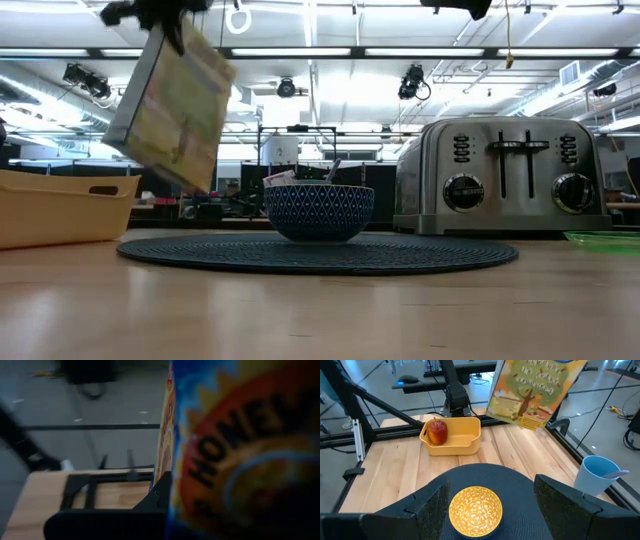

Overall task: Arrange a breakfast setting
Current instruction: Pour the cereal from the cereal box into the bowl

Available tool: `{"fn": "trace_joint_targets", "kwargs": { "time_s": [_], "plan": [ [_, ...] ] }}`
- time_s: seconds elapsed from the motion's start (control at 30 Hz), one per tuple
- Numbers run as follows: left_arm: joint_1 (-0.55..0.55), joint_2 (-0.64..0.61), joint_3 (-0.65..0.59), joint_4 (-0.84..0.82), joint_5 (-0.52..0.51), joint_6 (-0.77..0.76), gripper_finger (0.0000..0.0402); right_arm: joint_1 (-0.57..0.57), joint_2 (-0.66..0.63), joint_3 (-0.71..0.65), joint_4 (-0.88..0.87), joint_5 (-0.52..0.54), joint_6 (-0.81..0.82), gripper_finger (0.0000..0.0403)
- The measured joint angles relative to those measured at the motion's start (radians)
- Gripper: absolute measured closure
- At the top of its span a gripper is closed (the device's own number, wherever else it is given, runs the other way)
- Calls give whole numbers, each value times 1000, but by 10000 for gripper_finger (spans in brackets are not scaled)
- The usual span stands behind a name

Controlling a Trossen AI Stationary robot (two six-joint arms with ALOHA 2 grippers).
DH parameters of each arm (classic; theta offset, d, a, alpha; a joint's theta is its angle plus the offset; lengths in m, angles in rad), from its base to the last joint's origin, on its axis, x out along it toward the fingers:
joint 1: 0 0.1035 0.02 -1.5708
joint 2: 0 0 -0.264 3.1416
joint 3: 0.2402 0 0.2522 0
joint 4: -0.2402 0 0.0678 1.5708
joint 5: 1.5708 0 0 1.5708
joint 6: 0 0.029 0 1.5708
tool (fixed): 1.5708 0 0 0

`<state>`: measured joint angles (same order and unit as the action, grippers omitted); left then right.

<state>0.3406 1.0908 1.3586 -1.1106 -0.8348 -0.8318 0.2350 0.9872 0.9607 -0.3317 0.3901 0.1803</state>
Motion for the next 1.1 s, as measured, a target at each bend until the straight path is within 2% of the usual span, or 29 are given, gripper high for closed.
{"fn": "trace_joint_targets", "kwargs": {
  "time_s": [0.13, 0.3, 0.4, 0.53, 0.7, 0.93, 1.1],
  "plan": [
    [-41, 0, 138, 3, 106, 133, 393, -1, -24, 8, -5, 0, -1, 112],
    [-116, -1, 296, 36, 171, 272, 393, -1, -70, 47, 9, 1, 2, 111],
    [-167, -1, 347, 113, 218, 339, 393, 0, -104, 51, 84, 2, 32, 107],
    [-230, 0, 371, 267, 266, 410, 393, 12, -139, 38, 290, -19, 8, 100],
    [-280, 3, 371, 476, 316, 481, 394, -24, -133, -54, 497, -51, 4, 84],
    [-319, 12, 369, 652, 381, 505, 394, -137, -33, -160, 748, -65, 23, 39],
    [-334, 23, 369, 764, 425, 507, 394, -237, 66, -170, 927, -184, 21, 13]
  ]
}}
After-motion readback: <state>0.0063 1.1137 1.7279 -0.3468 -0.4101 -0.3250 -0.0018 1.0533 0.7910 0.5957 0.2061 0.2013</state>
